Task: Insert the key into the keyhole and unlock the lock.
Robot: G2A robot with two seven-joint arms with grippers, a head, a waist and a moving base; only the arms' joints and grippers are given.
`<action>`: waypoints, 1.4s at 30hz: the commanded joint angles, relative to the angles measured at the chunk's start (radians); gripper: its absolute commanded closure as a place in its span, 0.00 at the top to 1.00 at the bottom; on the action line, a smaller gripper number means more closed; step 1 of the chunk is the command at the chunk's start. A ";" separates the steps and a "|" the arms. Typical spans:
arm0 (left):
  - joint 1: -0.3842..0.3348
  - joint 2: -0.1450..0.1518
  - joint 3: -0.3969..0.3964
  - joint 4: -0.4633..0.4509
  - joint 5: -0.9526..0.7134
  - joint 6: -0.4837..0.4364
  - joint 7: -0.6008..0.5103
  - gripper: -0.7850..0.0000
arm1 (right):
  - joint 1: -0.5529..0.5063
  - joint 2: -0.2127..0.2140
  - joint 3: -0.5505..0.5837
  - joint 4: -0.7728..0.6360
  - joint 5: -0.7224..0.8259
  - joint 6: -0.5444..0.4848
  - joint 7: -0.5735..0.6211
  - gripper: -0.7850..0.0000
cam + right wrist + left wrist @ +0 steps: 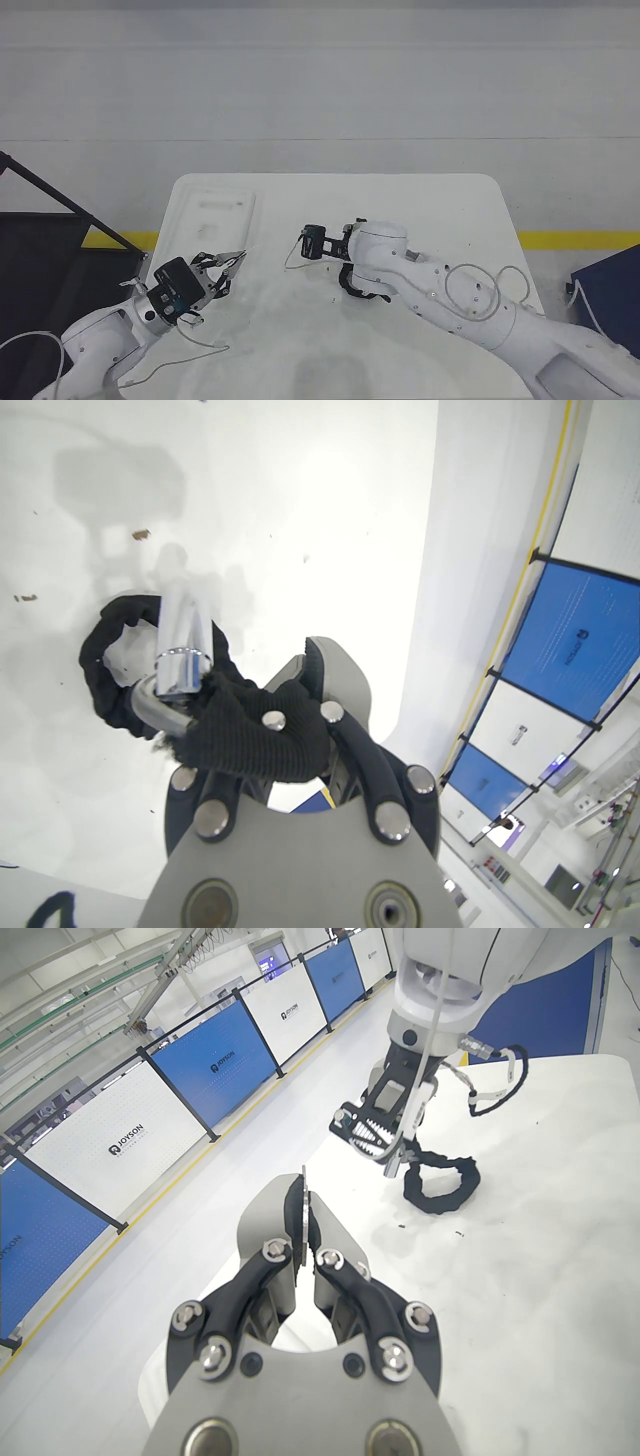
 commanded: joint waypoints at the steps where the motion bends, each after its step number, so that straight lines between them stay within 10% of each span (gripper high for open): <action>1: 0.008 -0.001 -0.012 0.005 -0.017 -0.004 0.004 0.00 | 0.040 -0.046 -0.046 0.096 0.022 -0.011 0.017 0.00; 9: 0.038 -0.003 -0.072 0.019 -0.062 -0.016 0.018 0.00 | 0.111 -0.197 -0.131 0.414 0.087 0.004 -0.027 0.08; 11: 0.040 -0.004 -0.079 0.018 -0.072 -0.020 0.018 0.00 | 0.117 -0.223 -0.142 0.462 0.092 0.001 -0.042 1.00; 21: 0.041 -0.009 -0.083 0.019 -0.081 -0.027 0.010 0.00 | 0.127 -0.296 -0.172 0.562 0.020 -0.014 -0.035 1.00; 42: 0.054 -0.012 -0.108 0.029 -0.130 -0.057 0.028 0.00 | 0.136 -0.226 -0.183 0.361 -0.137 -0.158 -0.041 1.00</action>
